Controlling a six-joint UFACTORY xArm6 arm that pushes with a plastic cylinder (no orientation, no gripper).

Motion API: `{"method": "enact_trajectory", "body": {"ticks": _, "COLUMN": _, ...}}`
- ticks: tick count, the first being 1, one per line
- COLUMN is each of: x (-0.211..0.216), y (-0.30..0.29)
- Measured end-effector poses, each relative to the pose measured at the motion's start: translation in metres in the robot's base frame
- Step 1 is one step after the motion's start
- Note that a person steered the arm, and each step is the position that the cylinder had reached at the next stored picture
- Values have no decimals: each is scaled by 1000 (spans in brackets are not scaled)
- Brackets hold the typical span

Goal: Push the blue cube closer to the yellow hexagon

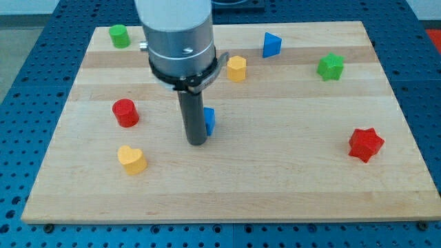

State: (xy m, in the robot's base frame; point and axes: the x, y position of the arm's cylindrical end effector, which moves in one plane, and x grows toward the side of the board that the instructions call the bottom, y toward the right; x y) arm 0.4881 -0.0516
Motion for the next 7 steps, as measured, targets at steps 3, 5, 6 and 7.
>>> {"method": "enact_trajectory", "body": {"ticks": 3, "x": -59, "y": 2}}
{"method": "enact_trajectory", "body": {"ticks": 5, "x": -83, "y": 25}}
{"method": "enact_trajectory", "body": {"ticks": 6, "x": -85, "y": 32}}
{"method": "enact_trajectory", "body": {"ticks": 7, "x": -85, "y": 46}}
